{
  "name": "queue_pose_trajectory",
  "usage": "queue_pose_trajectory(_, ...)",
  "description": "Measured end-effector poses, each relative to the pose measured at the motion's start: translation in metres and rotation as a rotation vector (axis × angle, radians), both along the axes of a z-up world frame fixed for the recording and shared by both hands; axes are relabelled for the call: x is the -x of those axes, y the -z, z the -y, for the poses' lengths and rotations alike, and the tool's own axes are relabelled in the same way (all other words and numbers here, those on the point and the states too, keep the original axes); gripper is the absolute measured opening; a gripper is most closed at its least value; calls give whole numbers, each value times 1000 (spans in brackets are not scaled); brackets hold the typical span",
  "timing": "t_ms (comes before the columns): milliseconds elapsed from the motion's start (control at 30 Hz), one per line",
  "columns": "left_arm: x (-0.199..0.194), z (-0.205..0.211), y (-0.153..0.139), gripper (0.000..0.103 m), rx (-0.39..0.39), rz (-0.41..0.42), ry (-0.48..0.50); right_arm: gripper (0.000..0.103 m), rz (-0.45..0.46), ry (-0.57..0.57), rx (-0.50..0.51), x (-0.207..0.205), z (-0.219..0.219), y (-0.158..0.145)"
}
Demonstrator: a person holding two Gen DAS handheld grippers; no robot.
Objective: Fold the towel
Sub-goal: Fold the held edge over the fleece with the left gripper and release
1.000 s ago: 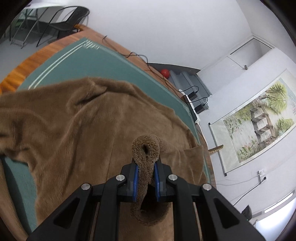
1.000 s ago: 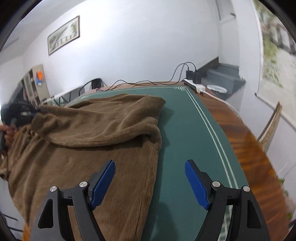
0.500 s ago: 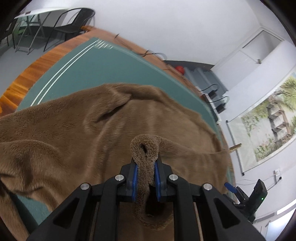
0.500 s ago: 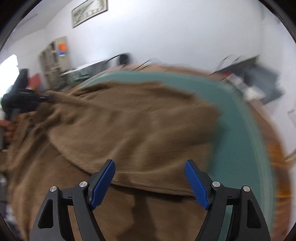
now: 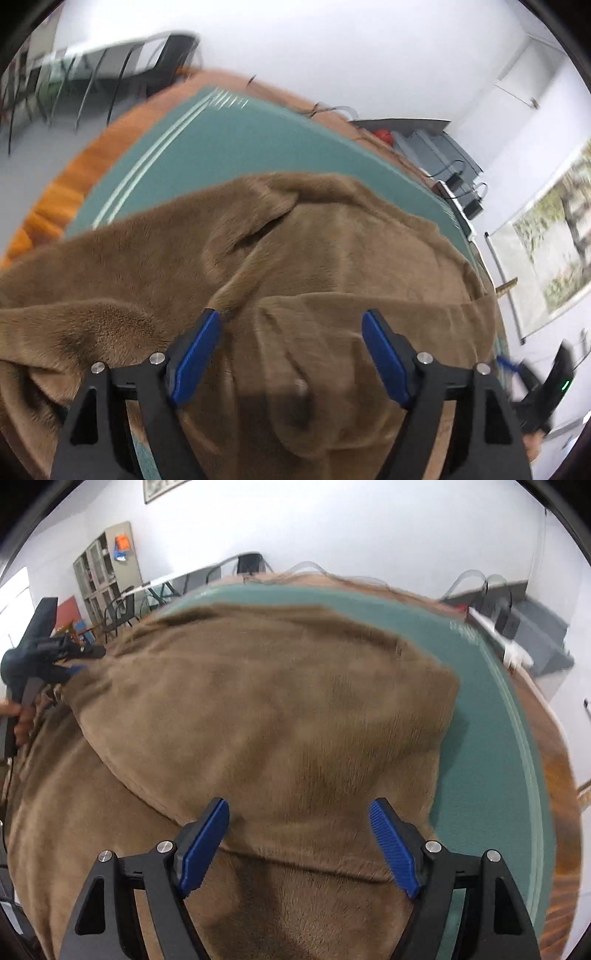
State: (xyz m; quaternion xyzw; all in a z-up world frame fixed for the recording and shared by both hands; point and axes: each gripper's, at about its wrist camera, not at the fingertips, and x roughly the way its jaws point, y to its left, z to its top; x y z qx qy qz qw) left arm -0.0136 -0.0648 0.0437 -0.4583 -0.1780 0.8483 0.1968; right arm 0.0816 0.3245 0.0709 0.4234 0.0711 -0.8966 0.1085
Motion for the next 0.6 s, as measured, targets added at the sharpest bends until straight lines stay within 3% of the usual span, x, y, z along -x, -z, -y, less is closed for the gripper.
queue_pose_trajectory(133, -17, -19, -20, 84, 45, -70, 46, 81, -51, 3, -23, 23, -2, -27)
queue_pose_trajectory(200, -17, -34, -15, 85, 67, -58, 88, 81, -30, -3, 1, 45, -3, -27)
queue_pose_trajectory(300, -11, -51, 4, 85, 131, -21, 114, 81, 20, -5, 6, 75, -3, -12)
queue_pose_trajectory(433, -9, -48, 16, 85, 148, -29, 115, 81, 101, 26, -16, 99, -9, 15)
queue_pose_trajectory(600, -12, -49, 19, 85, 179, -69, 131, 82, 66, 21, -32, 94, -13, 22)
